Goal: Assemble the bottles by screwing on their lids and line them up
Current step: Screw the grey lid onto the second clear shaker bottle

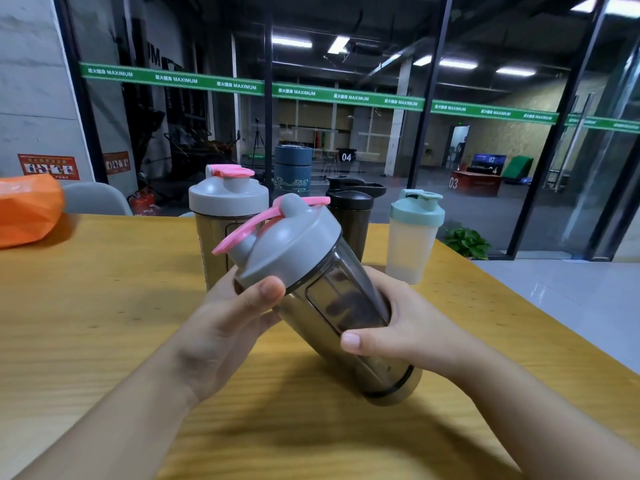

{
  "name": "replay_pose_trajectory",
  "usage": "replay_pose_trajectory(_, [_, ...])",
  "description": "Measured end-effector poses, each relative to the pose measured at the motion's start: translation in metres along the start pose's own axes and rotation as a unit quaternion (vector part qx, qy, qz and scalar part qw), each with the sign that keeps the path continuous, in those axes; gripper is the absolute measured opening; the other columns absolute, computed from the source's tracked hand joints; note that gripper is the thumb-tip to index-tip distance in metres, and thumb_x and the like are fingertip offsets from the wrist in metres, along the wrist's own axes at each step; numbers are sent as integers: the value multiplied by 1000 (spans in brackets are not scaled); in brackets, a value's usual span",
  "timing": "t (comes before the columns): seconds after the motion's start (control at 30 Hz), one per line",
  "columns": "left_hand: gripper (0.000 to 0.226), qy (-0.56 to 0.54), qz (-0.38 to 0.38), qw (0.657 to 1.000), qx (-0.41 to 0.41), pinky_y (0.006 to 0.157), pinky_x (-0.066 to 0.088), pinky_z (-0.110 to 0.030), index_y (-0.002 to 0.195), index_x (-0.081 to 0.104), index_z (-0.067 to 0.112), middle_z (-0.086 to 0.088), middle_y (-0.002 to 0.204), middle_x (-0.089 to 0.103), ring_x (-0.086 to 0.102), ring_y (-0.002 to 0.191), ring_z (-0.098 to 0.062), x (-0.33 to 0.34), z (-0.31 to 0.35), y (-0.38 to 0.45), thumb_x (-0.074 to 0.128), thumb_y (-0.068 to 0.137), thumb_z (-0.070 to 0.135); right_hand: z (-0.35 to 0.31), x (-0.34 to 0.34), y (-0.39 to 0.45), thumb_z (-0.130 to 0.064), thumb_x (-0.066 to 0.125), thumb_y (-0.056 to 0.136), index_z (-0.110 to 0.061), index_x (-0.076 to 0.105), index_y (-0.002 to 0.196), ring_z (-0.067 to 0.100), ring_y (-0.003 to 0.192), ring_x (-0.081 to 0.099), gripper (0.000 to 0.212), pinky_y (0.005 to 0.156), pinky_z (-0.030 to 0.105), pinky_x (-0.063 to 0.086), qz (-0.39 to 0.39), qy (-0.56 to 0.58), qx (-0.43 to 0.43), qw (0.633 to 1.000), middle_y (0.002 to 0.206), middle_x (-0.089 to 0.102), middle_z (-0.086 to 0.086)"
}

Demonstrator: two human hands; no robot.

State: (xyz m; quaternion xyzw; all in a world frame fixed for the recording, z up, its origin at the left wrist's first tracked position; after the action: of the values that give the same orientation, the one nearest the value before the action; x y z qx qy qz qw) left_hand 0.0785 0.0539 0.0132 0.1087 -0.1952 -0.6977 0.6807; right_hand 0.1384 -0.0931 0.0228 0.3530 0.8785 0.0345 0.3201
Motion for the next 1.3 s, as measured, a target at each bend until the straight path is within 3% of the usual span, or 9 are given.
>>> replay_pose_trajectory(0.1, [91,-11,10,1000,12,106,34,-61,135,53,17,-20,131,58,50,123,-44,2,2,2,81,58,59,2,1,0,-45,75,60,-33,55,120,8,108,62,64,92,34,51,8,7,-3,1000,114,66,-10])
replay_pose_trajectory(0.23, [91,-30,61,997,29,97,48,-50,133,54,17,-19,128,61,57,117,-39,3,5,5,82,56,57,-1,0,-1,-47,77,57,-38,52,118,-2,104,61,67,85,20,49,73,-6,-14,997,108,65,-21])
replay_pose_trajectory(0.3, [95,-42,100,993,43,85,55,-40,130,56,13,-17,121,65,64,105,-29,4,8,4,86,50,55,-5,-1,-3,-53,77,55,-45,46,120,-4,106,58,73,86,21,49,108,-75,-25,991,109,62,-26])
replay_pose_trajectory(0.4, [104,-47,168,983,56,93,51,-44,125,57,13,-14,118,68,66,104,-25,2,7,3,89,37,58,-14,-6,-5,-65,70,54,-50,33,127,-6,107,52,83,84,19,45,155,-218,-46,962,116,55,-29])
replay_pose_trajectory(0.57, [109,-33,202,977,62,103,44,-50,125,58,19,-6,117,70,64,112,-25,-2,2,2,87,31,65,-20,-7,-7,-74,58,57,-28,30,139,3,110,47,98,80,14,34,217,-396,-75,889,128,56,-12])
replay_pose_trajectory(0.8, [105,-43,186,981,20,89,55,-34,116,63,8,-5,103,74,70,93,-16,-7,-3,5,89,27,59,-15,-6,-6,-76,51,56,-22,34,137,17,102,63,98,76,25,49,231,-418,-88,874,121,62,-5])
replay_pose_trajectory(0.9, [101,-51,175,983,13,81,57,-28,113,64,9,-6,100,75,70,90,-16,-9,-5,4,90,29,58,-11,-4,-4,-73,62,58,-22,35,141,18,108,61,101,81,27,48,196,-418,-51,886,125,59,-6])
replay_pose_trajectory(1.07, [111,-37,169,985,13,89,55,-36,129,55,13,-12,118,69,66,107,-25,-8,-4,4,89,34,60,-10,-3,-4,-68,71,59,-33,28,142,9,112,55,100,85,25,44,161,-379,-28,911,127,54,-15])
replay_pose_trajectory(1.3, [97,9,137,990,44,91,46,-37,129,54,20,-8,120,68,63,112,-24,-5,4,2,86,46,60,-10,-6,-5,-66,69,55,-48,36,122,-3,95,56,78,78,21,49,133,-259,-36,956,98,58,-29])
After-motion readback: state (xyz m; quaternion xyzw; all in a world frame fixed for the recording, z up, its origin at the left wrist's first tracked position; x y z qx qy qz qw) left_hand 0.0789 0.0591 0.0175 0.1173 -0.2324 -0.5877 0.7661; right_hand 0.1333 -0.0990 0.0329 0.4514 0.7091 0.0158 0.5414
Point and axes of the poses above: each hand's wrist, its own y-axis towards the middle knuckle, its own x-axis out of the palm, z = x × y, the point moved 7 cm from there along y, towards the middle knuckle
